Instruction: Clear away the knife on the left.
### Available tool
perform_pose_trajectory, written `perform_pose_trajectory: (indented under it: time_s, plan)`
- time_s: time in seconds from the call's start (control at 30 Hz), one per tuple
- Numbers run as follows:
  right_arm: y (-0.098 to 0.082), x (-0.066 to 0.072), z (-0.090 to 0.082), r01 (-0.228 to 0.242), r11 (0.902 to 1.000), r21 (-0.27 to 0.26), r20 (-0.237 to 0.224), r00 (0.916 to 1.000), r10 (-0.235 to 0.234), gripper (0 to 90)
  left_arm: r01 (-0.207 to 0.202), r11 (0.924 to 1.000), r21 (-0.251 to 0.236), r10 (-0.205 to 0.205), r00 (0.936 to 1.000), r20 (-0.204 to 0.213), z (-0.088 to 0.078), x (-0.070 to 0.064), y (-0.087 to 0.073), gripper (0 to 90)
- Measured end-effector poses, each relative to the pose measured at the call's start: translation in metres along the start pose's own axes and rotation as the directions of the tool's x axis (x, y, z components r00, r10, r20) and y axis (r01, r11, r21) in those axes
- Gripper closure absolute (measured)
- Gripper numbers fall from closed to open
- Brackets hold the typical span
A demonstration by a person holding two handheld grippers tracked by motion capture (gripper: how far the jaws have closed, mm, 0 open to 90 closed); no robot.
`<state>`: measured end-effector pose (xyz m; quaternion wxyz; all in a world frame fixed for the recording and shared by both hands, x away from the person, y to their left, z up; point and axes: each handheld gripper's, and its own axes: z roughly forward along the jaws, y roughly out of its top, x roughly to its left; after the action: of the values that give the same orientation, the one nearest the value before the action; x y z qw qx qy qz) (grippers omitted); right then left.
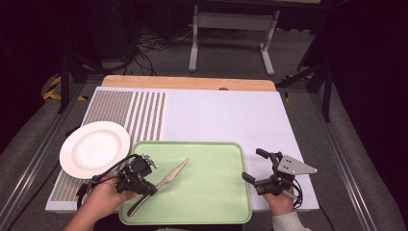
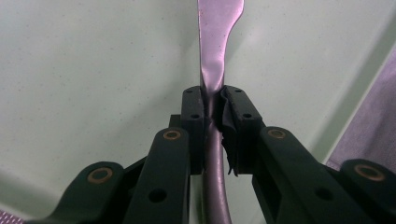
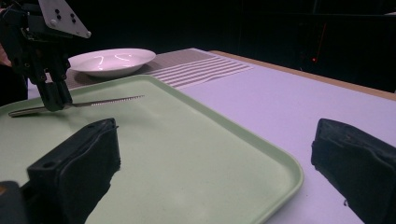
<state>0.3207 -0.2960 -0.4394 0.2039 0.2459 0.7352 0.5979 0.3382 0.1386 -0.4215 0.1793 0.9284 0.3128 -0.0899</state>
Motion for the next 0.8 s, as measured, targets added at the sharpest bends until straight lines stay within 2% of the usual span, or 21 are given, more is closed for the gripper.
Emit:
perform_pose_trajectory:
  time_s: [0.33, 0.4, 0.5, 0.8]
  plan:
    - [0.0001, 0.0000, 0.0002, 0.000, 1.0000, 0.001, -0.001, 1.0000, 0.000, 1.8, 0.017, 0.9996, 0.025, -0.017, 0.9999, -0.003, 0.0053, 0.0008, 0.0015, 79.8]
    - [0.0000, -0.0001, 0.0002, 0.000, 1.0000, 0.002, -0.001, 1.0000, 0.000, 1.7, 0.004, 0.9996, 0.029, -0.004, 1.0000, 0.000, 0.0067, 0.0017, 0.0021, 79.7]
    - [0.0000, -0.0002, 0.0001, -0.001, 1.0000, 0.000, 0.000, 1.0000, 0.001, 1.7, 0.019, 0.9992, 0.035, -0.019, 0.9998, 0.002, 0.0087, 0.0023, 0.0021, 79.7]
    - [0.0000, -0.0002, -0.0002, 0.001, 1.0000, 0.001, 0.002, 1.0000, -0.001, 1.7, 0.027, 0.9990, 0.035, -0.027, 0.9996, 0.000, 0.0087, 0.0031, 0.0019, 79.5]
